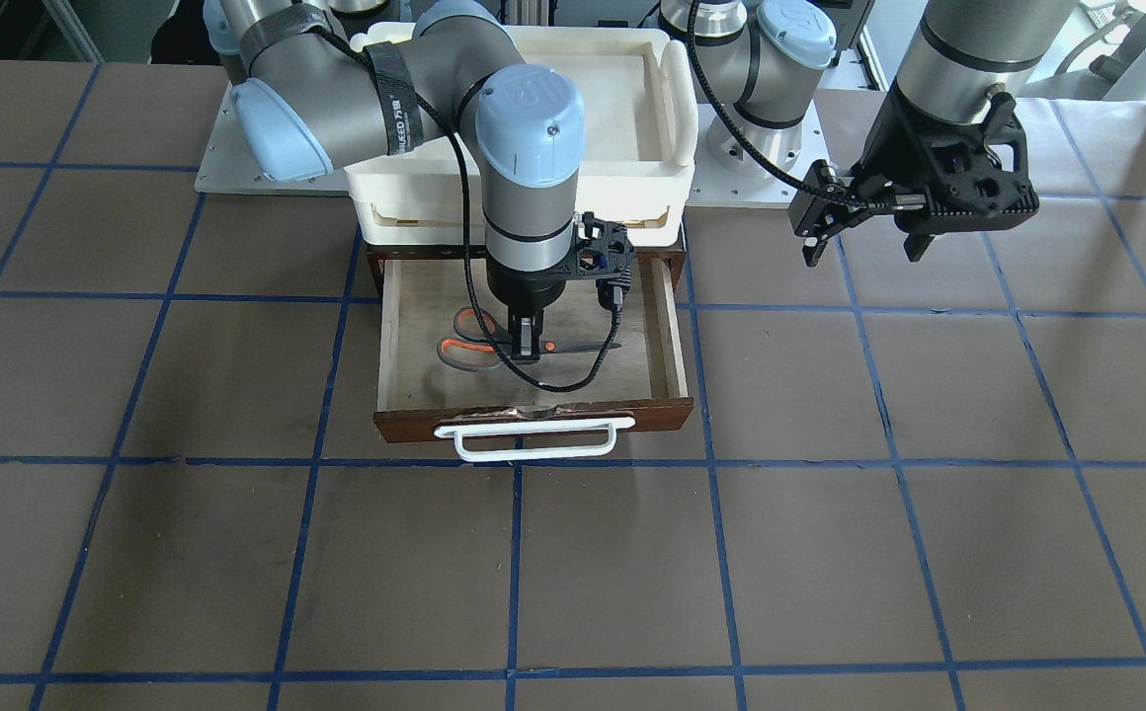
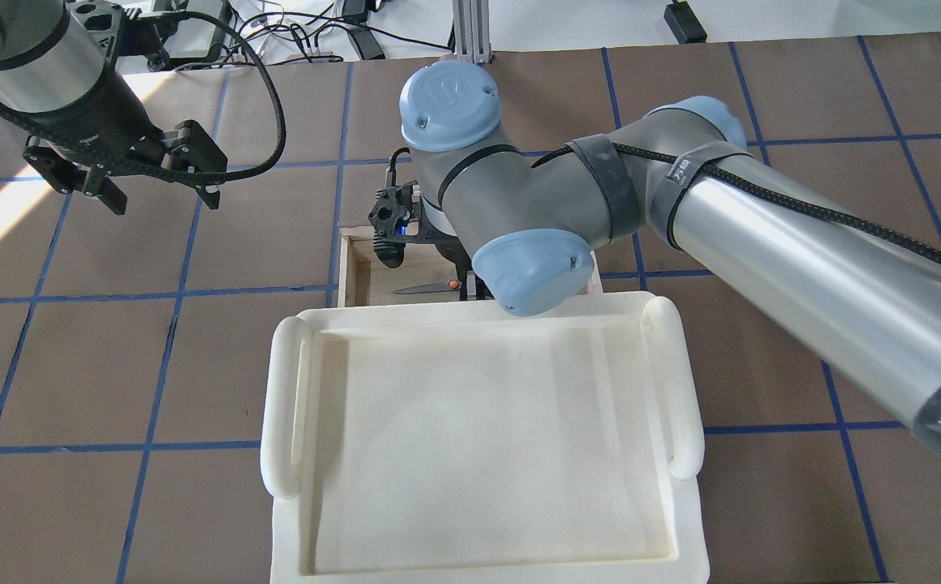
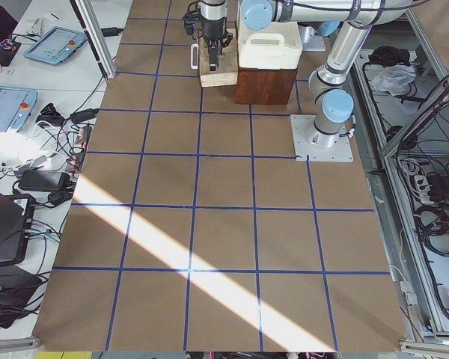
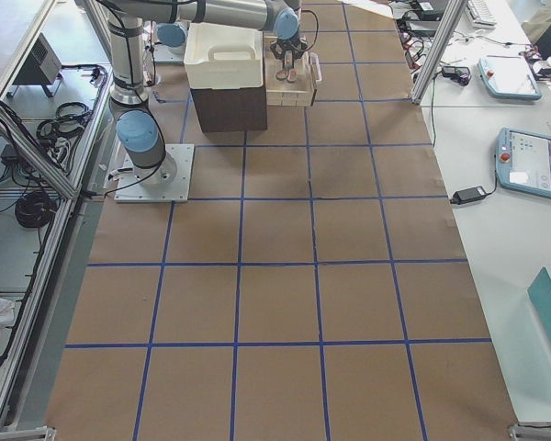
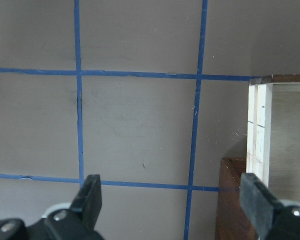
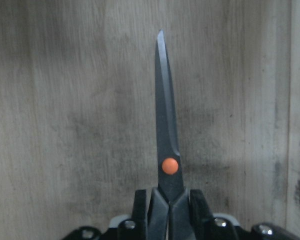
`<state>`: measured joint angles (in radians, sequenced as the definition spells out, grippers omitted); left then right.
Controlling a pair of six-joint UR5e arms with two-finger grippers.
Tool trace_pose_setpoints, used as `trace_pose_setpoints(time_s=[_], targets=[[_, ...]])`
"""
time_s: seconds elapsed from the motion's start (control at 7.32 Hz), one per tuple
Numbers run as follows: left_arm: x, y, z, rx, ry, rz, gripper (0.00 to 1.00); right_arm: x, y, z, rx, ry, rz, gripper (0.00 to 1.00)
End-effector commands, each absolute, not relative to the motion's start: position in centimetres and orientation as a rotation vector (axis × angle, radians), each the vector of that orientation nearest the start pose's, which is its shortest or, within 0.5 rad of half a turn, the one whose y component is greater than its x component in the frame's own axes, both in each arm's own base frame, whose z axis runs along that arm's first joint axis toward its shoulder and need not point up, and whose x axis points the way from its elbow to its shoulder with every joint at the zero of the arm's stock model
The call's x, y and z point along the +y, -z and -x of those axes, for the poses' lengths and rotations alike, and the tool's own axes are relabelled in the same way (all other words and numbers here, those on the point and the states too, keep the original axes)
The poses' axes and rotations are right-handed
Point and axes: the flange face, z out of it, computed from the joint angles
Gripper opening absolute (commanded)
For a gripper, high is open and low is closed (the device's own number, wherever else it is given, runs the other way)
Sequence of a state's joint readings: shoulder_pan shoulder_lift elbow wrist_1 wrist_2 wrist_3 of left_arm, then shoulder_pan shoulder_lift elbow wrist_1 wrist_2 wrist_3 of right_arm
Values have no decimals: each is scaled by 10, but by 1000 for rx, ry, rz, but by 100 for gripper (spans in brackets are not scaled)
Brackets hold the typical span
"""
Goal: Put scissors in drawer and close it
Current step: 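Lower the scissors into the drawer and open the right gripper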
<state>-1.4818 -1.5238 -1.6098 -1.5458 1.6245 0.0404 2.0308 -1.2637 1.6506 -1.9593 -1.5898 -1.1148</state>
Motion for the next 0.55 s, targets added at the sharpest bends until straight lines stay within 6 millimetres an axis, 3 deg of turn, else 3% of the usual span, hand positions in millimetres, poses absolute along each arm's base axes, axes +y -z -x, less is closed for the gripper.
trace_pose_setpoints(time_s=[0.0,0.41], targets=[[-485,-495,85,3084,49,75,100,-471,-314,-381,2223,-14,2243,0],[-485,-496,85,3085,61,77,100,-471,-314,-382,2216,0,2240,0]])
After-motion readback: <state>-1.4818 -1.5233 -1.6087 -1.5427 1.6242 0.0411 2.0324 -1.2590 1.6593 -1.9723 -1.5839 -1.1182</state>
